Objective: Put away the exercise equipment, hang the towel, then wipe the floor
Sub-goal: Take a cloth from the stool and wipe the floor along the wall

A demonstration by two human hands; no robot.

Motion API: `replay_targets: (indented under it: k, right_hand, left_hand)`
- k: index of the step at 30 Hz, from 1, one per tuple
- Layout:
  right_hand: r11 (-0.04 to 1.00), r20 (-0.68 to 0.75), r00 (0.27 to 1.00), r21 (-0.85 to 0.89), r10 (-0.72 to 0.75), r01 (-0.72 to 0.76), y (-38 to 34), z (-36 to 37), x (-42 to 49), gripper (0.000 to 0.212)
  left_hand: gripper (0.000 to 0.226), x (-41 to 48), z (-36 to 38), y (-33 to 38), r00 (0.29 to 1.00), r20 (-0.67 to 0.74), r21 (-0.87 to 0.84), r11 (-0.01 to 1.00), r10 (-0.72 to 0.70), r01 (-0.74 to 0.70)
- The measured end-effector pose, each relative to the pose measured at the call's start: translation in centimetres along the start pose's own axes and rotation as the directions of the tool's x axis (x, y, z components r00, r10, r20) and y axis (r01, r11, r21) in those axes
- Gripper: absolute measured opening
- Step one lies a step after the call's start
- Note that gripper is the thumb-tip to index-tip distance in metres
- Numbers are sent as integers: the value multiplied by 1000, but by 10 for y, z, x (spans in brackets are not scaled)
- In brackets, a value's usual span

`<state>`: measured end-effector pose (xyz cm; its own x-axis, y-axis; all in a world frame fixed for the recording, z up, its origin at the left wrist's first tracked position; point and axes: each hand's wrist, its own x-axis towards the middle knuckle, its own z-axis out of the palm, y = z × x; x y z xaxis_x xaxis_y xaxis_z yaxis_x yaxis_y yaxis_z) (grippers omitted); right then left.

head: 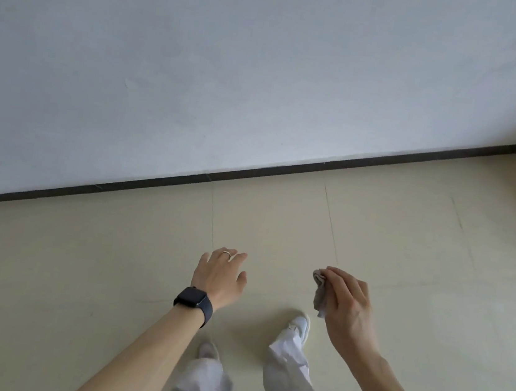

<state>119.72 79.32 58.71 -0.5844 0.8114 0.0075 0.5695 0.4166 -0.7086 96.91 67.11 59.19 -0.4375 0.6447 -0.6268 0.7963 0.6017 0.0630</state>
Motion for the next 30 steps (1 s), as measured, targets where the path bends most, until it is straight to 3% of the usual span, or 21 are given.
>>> replay_targets:
  k: [9, 13, 17, 21, 23, 25, 26, 28, 29, 30]
  right_hand:
    - [971, -68, 972, -57, 227, -231, 147, 165, 31, 33]
    - [921, -71, 924, -83, 376, -382, 221, 242, 24, 47]
    - [877, -78, 877, -37, 475, -479, 296, 310, 18, 59]
    - [874, -196, 866, -77, 459, -481, 384, 364, 40, 71]
    - [875, -235, 863, -86, 447, -477, 432, 382, 60, 61]
    - [880, -200, 876, -102, 439, -464, 485, 393, 77, 39]
    - [863, -182, 863, -105, 471, -493, 509, 394, 84, 43]
    - [717, -249, 700, -27, 670, -696, 549, 391, 89, 52]
    - [643, -310, 609, 9, 730, -766, 562, 391, 90, 51]
    - [616, -379, 564, 19, 734, -788, 568, 395, 91, 49]
  left_hand:
    - [50, 213, 131, 10, 964, 198, 174, 962, 177, -212]
    - [49, 295, 210, 18, 914, 243, 268, 883, 325, -385]
    - [52, 365, 286, 33, 877, 245, 303, 827, 413, -474]
    - [57, 443, 346, 64, 824, 201, 330, 755, 531, -567]
    - [59, 484, 372, 82, 810, 157, 333, 742, 565, -582]
    - [62, 521, 393, 101, 796, 110, 340, 730, 596, -593]
    - [63, 536, 400, 108, 791, 85, 339, 729, 606, -594]
    - [64, 568, 416, 126, 763, 18, 341, 714, 646, -612]
    - [64, 583, 423, 134, 745, -17, 347, 703, 667, -621]
    - [63, 597, 429, 140, 726, -52, 354, 692, 686, -629]
